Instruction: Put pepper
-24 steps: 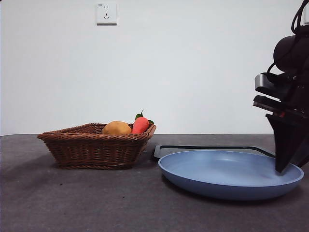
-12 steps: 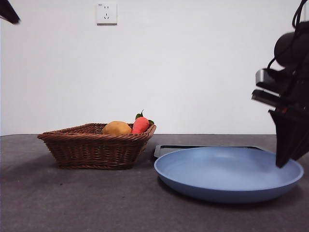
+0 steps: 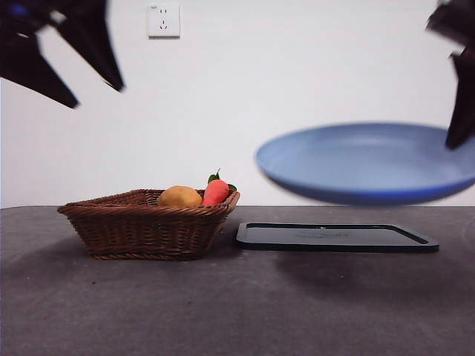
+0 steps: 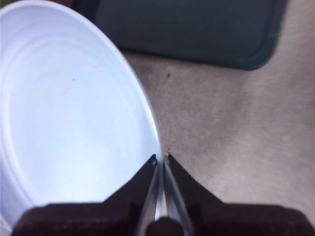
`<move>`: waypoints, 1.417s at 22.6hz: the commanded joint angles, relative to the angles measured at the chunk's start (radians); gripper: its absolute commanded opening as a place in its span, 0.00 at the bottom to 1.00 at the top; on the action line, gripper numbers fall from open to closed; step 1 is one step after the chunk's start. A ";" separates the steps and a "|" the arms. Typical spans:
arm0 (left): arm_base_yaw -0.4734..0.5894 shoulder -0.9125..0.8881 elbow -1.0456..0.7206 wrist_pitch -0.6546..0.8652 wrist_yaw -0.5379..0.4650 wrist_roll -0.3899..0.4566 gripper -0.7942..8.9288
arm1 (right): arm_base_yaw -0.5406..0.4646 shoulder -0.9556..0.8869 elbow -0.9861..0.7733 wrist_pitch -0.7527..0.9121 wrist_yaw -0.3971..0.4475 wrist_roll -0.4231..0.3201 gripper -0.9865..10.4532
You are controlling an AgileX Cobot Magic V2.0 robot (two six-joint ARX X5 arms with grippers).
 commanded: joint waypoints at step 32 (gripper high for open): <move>-0.072 0.771 0.379 0.002 -0.192 -0.127 0.41 | -0.005 -0.185 0.012 -0.038 -0.003 0.023 0.09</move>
